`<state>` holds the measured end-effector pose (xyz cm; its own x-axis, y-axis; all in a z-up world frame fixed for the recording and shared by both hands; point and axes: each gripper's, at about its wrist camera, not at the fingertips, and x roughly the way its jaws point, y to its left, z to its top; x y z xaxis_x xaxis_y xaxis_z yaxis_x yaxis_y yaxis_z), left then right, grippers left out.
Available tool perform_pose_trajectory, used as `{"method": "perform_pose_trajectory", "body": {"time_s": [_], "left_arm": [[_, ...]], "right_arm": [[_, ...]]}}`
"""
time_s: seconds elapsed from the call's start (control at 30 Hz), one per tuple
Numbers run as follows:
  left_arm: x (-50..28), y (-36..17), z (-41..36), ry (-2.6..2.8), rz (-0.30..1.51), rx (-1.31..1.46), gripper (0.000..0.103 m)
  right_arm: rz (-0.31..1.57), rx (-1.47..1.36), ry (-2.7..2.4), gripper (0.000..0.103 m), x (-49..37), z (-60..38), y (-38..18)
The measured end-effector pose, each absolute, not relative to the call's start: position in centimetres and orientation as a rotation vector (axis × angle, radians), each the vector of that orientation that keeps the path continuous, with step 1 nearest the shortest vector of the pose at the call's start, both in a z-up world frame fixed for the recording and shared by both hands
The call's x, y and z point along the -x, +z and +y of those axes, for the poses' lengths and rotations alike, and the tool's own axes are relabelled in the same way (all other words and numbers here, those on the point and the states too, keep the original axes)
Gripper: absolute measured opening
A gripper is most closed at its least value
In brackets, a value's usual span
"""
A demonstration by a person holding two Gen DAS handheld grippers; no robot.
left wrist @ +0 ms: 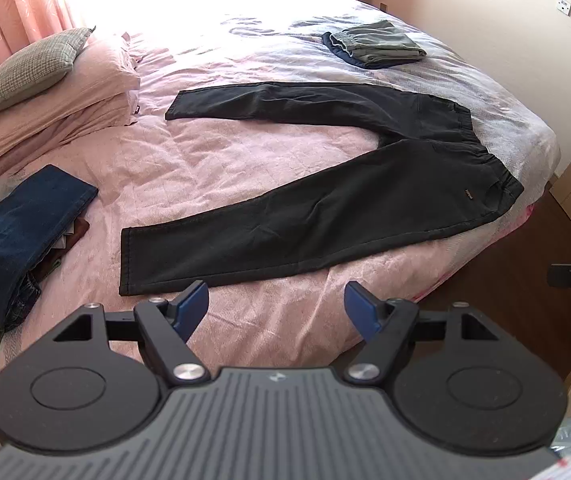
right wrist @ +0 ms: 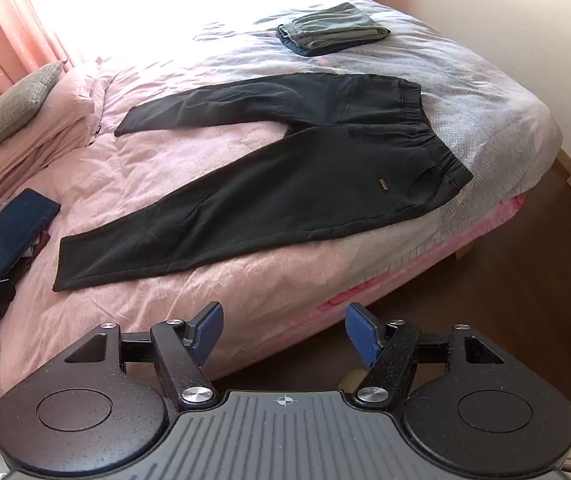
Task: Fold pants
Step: 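Move both grippers toward the flat black sweatpants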
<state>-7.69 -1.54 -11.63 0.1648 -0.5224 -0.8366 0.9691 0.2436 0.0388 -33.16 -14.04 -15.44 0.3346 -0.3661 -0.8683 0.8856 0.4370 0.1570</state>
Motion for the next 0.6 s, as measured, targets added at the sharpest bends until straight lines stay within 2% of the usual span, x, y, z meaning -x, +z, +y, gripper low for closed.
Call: {"method": "perform_pose_trajectory", "body": {"time_s": [0.13,0.27,0.37,0.6], "left_arm": [[7.4,-11.8,-2.2,-1.208,0.801,-0.662,0.080],[6.7,-12.3,-3.5,-1.228,0.776,-0.660,0.080],[5.7,-12.8,-5.0,-1.219,0.771,-0.648,0.085],[3.2,-14.7,-11.3,-1.187,0.803,-0.601,0.085]], "right_arm": [[0.871,-0.715,-0.913,0.065,33.2,-14.5,-15.7],[0.873,-0.731,-0.929,0.065,33.7,-15.9,-16.2],[0.872,-0.737,-0.956,0.065,34.3,-18.0,-16.7],[0.866,-0.704,-0.936,0.065,33.7,-25.7,-18.3]]}}
